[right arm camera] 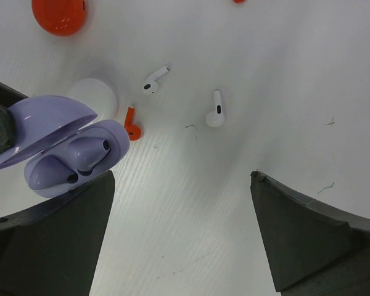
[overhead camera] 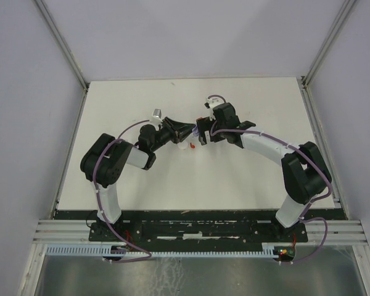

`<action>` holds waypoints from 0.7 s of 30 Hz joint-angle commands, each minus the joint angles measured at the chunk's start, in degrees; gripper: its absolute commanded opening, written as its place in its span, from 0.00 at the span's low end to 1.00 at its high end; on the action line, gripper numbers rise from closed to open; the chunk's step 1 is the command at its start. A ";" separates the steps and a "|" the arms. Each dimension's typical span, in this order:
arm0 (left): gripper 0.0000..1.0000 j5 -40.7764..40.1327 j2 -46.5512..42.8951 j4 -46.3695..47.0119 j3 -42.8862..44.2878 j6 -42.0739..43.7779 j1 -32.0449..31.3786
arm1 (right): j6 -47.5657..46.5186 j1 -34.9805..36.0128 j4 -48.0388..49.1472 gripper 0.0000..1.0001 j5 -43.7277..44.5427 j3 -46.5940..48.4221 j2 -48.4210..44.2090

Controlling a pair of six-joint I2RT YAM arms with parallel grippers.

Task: Insert the wireless bluetooth earbuds into the charging case
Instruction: Adjust the earbud with the charging case.

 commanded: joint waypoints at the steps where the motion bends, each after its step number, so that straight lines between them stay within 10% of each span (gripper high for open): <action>1: 0.03 -0.23 -0.93 2.39 1.47 1.54 -0.53 | 1.32 0.44 0.94 0.99 1.59 1.43 -2.95; 21: 0.03 6.34 1.45 7.97 2.74 -2.52 -0.24 | 10.44 -12.50 3.90 1.00 -19.12 4.90 2.73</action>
